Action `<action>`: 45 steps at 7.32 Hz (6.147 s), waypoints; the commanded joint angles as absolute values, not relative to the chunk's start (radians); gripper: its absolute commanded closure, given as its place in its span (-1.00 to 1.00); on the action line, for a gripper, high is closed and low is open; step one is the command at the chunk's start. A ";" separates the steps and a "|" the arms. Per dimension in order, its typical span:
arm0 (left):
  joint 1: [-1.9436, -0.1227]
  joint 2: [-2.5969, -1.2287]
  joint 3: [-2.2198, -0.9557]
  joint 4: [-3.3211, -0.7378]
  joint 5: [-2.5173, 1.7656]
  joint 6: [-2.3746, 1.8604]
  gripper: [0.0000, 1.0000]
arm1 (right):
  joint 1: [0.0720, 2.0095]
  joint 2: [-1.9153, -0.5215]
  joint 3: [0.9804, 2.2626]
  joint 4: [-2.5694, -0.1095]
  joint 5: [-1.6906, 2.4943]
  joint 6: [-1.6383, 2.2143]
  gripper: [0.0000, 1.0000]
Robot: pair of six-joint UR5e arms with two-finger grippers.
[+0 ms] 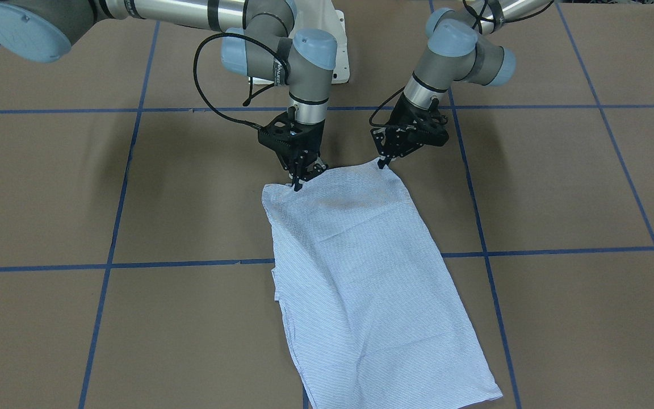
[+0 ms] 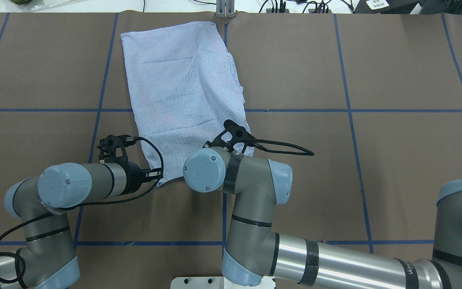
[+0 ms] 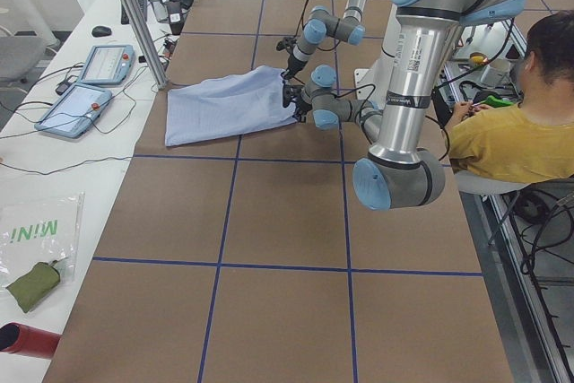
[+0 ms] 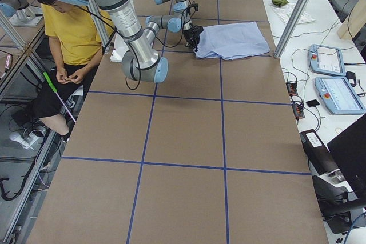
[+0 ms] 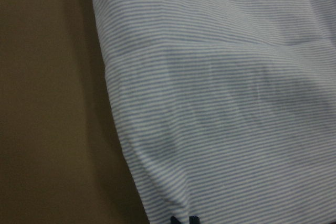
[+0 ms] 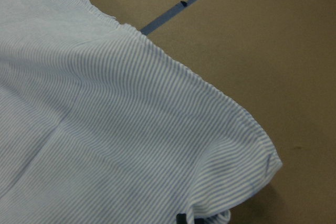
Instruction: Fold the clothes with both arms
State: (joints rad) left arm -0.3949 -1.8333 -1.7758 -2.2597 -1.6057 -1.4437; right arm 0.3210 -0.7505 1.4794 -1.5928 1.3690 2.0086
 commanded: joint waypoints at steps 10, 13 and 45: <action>-0.166 -1.727 -2.324 -2.013 -1.614 -1.534 1.00 | -0.014 -0.986 2.326 -2.121 1.201 2.086 1.00; -0.187 -1.827 -2.316 -1.942 -1.614 -1.534 1.00 | 0.092 -0.948 2.298 -2.112 1.206 2.019 1.00; -0.842 -1.996 -1.677 -2.080 -1.891 -0.787 -1.00 | 0.615 -0.566 0.983 -1.289 1.274 1.325 -1.00</action>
